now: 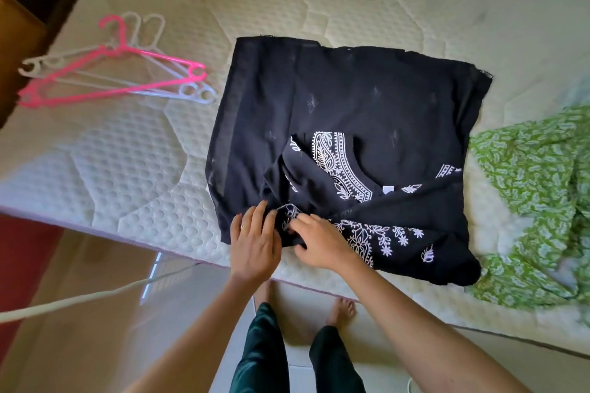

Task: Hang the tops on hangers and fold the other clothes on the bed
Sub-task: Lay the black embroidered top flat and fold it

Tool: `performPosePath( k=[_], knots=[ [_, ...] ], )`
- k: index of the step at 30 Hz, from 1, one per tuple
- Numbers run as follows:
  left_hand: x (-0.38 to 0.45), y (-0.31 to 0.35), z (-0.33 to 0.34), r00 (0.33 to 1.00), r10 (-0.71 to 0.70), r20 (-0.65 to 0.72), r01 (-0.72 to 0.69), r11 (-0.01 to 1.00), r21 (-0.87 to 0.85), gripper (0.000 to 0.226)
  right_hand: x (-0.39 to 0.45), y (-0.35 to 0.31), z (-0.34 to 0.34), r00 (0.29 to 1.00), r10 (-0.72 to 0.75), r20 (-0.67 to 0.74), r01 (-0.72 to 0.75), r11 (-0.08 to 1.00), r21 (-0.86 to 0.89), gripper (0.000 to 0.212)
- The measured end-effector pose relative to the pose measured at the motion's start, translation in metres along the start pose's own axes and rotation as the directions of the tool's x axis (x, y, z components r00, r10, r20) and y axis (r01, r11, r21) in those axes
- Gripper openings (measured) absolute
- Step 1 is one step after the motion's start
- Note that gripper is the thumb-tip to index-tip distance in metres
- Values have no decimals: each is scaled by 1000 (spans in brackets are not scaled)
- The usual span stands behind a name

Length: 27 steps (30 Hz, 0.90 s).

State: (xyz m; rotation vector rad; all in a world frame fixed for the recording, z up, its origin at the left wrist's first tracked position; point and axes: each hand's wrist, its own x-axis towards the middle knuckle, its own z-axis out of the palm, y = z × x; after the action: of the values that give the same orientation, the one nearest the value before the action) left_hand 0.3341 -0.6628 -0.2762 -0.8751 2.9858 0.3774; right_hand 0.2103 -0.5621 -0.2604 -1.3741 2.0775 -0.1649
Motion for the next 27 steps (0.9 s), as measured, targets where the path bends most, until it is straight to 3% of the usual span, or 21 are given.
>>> performPosePath(
  k=[4, 6, 9, 12, 15, 19, 22, 25, 27],
  knots=[
    [0, 12, -2, 946, 321, 34, -316, 943, -100, 58, -22, 9, 3, 953, 55, -299, -69, 997, -38, 44],
    [1, 17, -1, 908, 389, 154, -385, 921, -59, 68, -42, 21, 4, 918, 98, -384, -130, 990, -59, 51],
    [3, 23, 5, 898, 248, 364, -288, 956, 61, 82, -72, 46, 15, 905, 200, -374, -279, 945, -170, 62],
    [4, 30, 6, 910, 120, 396, -179, 977, 114, 79, -96, 64, 31, 904, 337, -265, -401, 883, -244, 84],
    [6, 34, 4, 929, 57, 366, -116, 983, 142, 75, -107, 75, 37, 906, 351, -235, -409, 867, -285, 93],
    [15, 17, 4, 961, 130, 244, -150, 987, 63, 76, -103, 87, 30, 843, 393, -368, -495, 835, -241, 74],
    [30, 15, -17, 948, 125, 292, -146, 988, 50, 64, -96, 93, 10, 813, 398, -425, -502, 849, -165, 47],
    [70, 12, -40, 873, 68, 484, -148, 981, 129, 50, -85, 102, -31, 831, 517, -206, -536, 843, -45, 25],
    [104, 8, -55, 827, -20, 562, -128, 966, 223, 43, -72, 121, -54, 829, 559, -4, -559, 829, 25, 27]
  ],
)
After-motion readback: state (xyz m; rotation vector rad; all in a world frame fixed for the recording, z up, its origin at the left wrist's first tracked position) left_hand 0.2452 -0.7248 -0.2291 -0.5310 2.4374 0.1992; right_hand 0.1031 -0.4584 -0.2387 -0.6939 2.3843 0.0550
